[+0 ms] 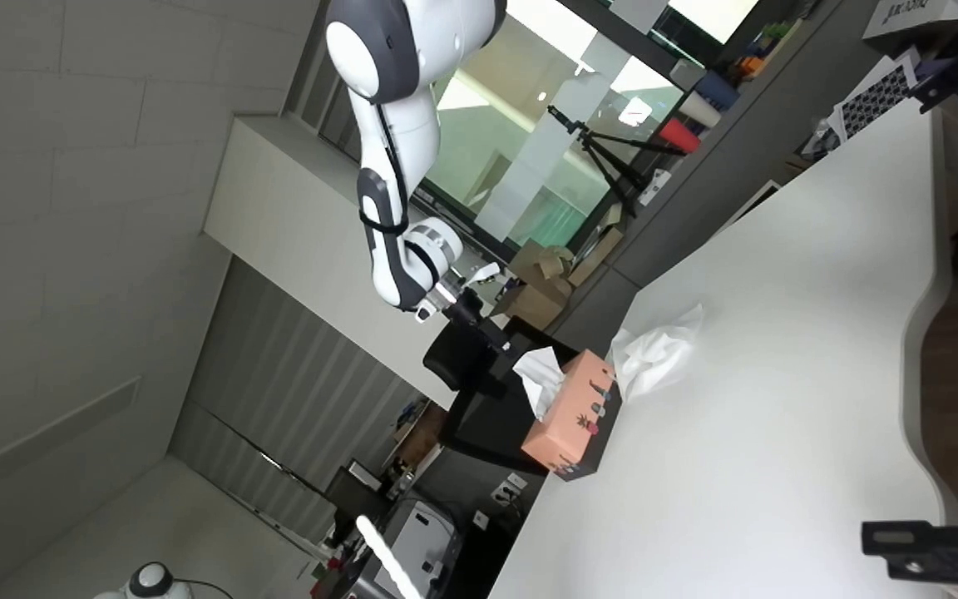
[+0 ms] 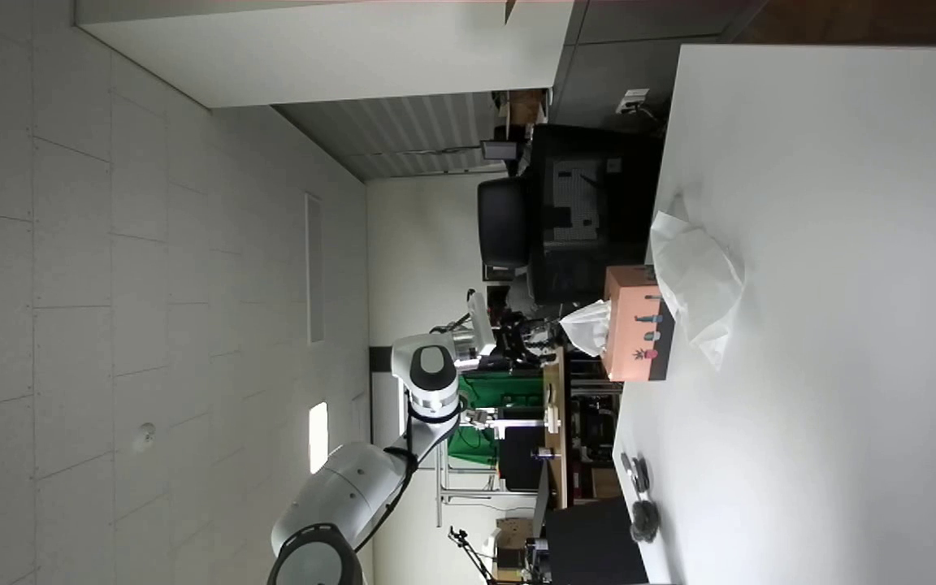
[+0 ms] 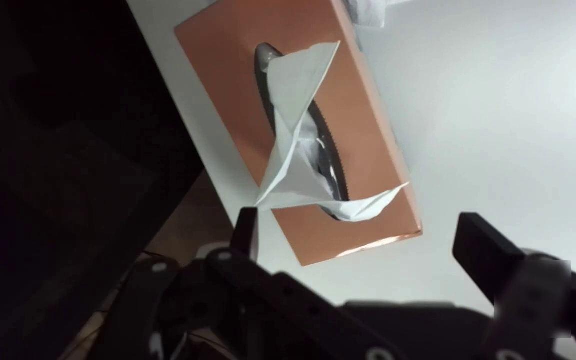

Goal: Retrieve a napkin from the napkin box and place it on the table

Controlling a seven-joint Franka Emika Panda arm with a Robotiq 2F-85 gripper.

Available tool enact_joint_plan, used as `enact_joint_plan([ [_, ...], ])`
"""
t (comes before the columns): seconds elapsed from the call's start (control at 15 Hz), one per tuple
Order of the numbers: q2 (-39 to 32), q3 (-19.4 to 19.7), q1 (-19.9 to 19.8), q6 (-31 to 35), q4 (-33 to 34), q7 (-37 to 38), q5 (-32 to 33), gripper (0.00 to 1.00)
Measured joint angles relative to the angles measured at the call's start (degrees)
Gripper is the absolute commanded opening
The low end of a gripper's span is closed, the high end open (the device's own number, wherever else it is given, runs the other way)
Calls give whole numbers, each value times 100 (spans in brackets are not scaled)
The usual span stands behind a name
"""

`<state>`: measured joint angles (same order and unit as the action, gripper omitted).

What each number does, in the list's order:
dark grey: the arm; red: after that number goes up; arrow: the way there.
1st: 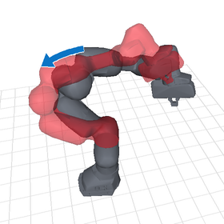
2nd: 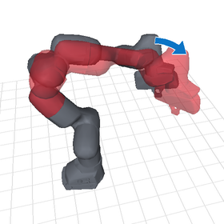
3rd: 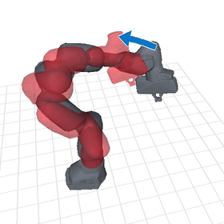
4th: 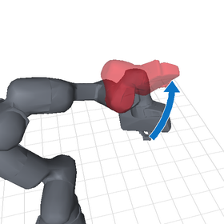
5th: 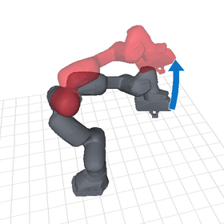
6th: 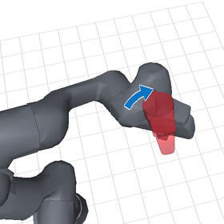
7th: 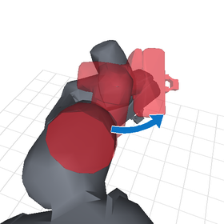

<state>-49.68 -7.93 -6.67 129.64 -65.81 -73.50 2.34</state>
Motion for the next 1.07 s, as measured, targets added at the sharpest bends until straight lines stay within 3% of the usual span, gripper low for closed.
enact_joint_plan([
  [0.27, -540, 41, 86, -529, 592, -966, 213, 100],
  [0.67, -1113, 189, 217, -308, 1370, -2404, 614, 100],
  [1.07, -1377, 289, 333, -213, 1902, -2749, 661, 100],
])
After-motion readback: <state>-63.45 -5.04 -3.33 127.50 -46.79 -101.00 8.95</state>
